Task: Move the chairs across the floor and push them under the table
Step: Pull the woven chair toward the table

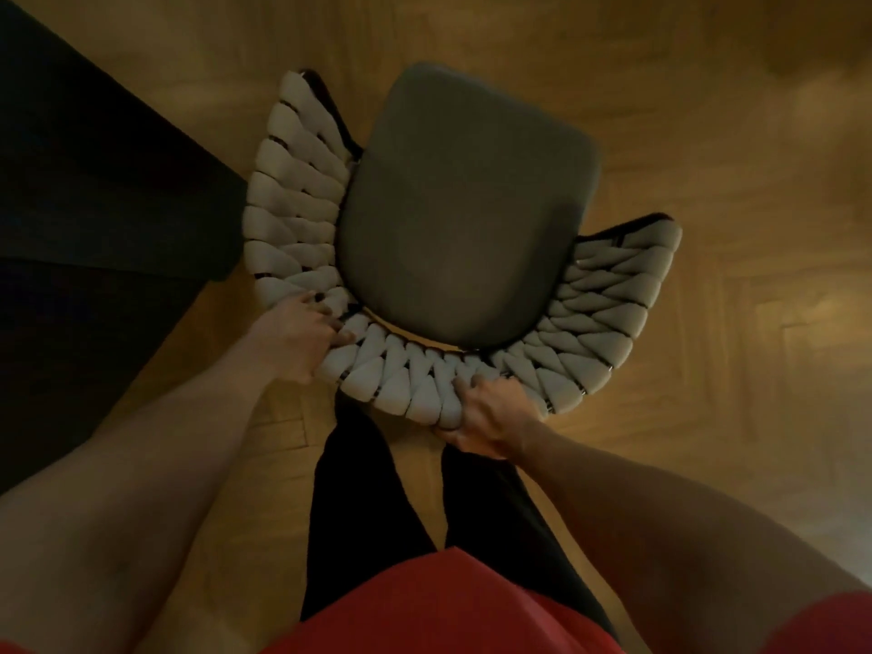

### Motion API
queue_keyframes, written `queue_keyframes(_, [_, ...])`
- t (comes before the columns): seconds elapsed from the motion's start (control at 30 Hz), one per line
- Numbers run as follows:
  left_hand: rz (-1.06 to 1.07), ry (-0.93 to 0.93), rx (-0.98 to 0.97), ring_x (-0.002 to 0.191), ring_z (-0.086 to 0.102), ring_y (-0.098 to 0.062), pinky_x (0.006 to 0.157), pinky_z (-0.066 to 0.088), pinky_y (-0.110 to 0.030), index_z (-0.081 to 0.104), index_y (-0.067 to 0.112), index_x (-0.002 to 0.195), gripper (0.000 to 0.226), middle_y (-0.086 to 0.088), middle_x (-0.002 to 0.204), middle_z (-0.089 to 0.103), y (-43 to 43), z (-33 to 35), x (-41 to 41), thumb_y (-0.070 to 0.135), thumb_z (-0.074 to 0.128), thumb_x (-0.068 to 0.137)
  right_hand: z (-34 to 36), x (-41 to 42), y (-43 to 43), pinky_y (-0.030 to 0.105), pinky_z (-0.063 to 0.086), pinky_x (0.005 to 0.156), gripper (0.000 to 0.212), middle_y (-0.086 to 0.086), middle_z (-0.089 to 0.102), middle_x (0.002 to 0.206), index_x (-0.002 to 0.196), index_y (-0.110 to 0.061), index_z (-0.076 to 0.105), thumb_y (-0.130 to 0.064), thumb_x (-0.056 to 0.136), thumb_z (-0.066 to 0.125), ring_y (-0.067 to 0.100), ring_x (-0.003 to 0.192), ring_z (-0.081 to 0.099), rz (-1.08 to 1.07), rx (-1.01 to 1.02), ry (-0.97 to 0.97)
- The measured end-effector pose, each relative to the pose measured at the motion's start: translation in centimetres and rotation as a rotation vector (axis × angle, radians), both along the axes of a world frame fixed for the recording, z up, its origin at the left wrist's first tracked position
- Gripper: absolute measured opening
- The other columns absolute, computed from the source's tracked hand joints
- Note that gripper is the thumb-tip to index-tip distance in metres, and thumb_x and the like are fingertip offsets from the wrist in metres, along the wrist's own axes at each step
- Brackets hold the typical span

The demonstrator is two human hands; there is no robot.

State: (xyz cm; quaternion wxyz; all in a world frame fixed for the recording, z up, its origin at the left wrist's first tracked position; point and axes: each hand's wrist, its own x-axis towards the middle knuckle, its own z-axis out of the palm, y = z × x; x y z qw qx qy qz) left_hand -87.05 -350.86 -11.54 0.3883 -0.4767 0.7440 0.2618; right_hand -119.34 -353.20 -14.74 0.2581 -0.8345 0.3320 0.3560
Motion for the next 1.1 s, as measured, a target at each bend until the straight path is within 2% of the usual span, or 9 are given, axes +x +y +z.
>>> queue_keyframes(0.17, [0.146, -0.072, 0.009, 0.156, 0.032, -0.020, 0.127, 0.029, -0.044, 0.023, 0.041, 0.166, 0.086, 0.009, 0.170, 0.033, 0.8, 1.6, -2.1, 0.051, 0.069, 0.094, 0.4, -0.8, -0.8, 0.045, 0.052, 0.086, 0.095, 0.009, 0.066, 0.122, 0.146, -0.022, 0.048, -0.093, 0.084, 0.036, 0.030, 0.104, 0.065, 0.048, 0.049, -0.030])
queue_keyframes(0.37, [0.285, -0.013, -0.015, 0.143, 0.049, -0.019, 0.112, 0.043, -0.039, 0.031, 0.043, 0.163, 0.080, 0.012, 0.166, 0.041, 3.4, 1.3, -7.3, 0.053, 0.069, 0.094, 1.1, -5.4, -2.2, 0.042, 0.045, 0.078, 0.094, 0.007, 0.067, 0.122, 0.146, -0.024, 0.049, -0.093, 0.085, 0.034, 0.030, 0.103, 0.066, 0.205, -0.012, -0.032])
queue_keyframes(0.53, [0.342, 0.036, -0.093, 0.121, 0.065, -0.017, 0.098, 0.049, -0.040, 0.054, 0.045, 0.147, 0.066, 0.012, 0.138, 0.067, 5.2, -0.6, -11.6, 0.056, 0.066, 0.083, 1.6, -9.2, -4.4, 0.040, 0.045, 0.079, 0.092, 0.007, 0.067, 0.127, 0.147, -0.025, 0.050, -0.092, 0.085, 0.034, 0.029, 0.105, 0.067, 0.346, -0.102, -0.024])
queue_keyframes(0.63, [0.421, 0.048, -0.146, 0.108, 0.070, -0.015, 0.089, 0.053, -0.039, 0.064, 0.045, 0.136, 0.058, 0.012, 0.123, 0.074, 6.9, -1.9, -14.2, 0.048, 0.064, 0.078, 1.6, -11.4, -5.5, 0.041, 0.050, 0.088, 0.098, 0.006, 0.066, 0.134, 0.153, -0.028, 0.048, -0.095, 0.082, 0.034, 0.028, 0.112, 0.067, 0.403, -0.136, -0.025])
queue_keyframes(0.7, [0.498, 0.052, -0.169, 0.109, 0.070, -0.016, 0.090, 0.052, -0.039, 0.066, 0.044, 0.134, 0.055, 0.010, 0.122, 0.075, 8.1, -1.7, -16.9, 0.047, 0.064, 0.079, 1.5, -13.1, -6.3, 0.042, 0.052, 0.091, 0.101, 0.003, 0.067, 0.135, 0.152, -0.029, 0.049, -0.098, 0.080, 0.029, 0.027, 0.113, 0.067, 0.463, -0.160, -0.061])
queue_keyframes(0.83, [0.664, 0.054, -0.180, 0.113, 0.068, -0.016, 0.093, 0.052, -0.038, 0.060, 0.046, 0.142, 0.068, 0.012, 0.130, 0.072, 10.7, -0.1, -22.9, 0.048, 0.059, 0.074, 1.6, -15.7, -7.3, 0.038, 0.054, 0.080, 0.099, -0.002, 0.071, 0.109, 0.136, -0.033, 0.057, -0.101, 0.076, 0.020, 0.022, 0.090, 0.066, 0.614, -0.131, -0.103])
queue_keyframes(0.93, [0.799, 0.019, -0.187, 0.110, 0.067, -0.015, 0.090, 0.053, -0.037, 0.058, 0.050, 0.140, 0.066, 0.014, 0.129, 0.071, 14.1, 0.4, -26.8, 0.050, 0.061, 0.074, 1.6, -16.9, -6.6, 0.035, 0.054, 0.071, 0.092, -0.008, 0.066, 0.087, 0.119, -0.036, 0.062, -0.104, 0.076, 0.019, 0.016, 0.075, 0.062, 0.719, -0.132, -0.140])
queue_keyframes(1.03, [0.949, -0.006, -0.196, 0.099, 0.067, -0.016, 0.082, 0.057, -0.039, 0.060, 0.053, 0.133, 0.059, 0.014, 0.121, 0.072, 17.2, 0.4, -30.8, 0.052, 0.061, 0.073, 1.7, -18.1, -5.7, 0.031, 0.049, 0.064, 0.091, -0.009, 0.059, 0.077, 0.113, -0.035, 0.064, -0.106, 0.076, 0.021, 0.012, 0.067, 0.057, 0.837, -0.133, -0.153])
queue_keyframes(1.1, [1.035, -0.010, -0.211, 0.101, 0.067, -0.018, 0.081, 0.058, -0.039, 0.057, 0.054, 0.139, 0.061, 0.011, 0.123, 0.070, 18.6, 0.5, -33.6, 0.050, 0.066, 0.078, 1.9, -19.1, -5.4, 0.029, 0.044, 0.060, 0.091, -0.009, 0.056, 0.075, 0.114, -0.034, 0.064, -0.106, 0.076, 0.022, 0.010, 0.064, 0.054, 0.900, -0.159, -0.160])
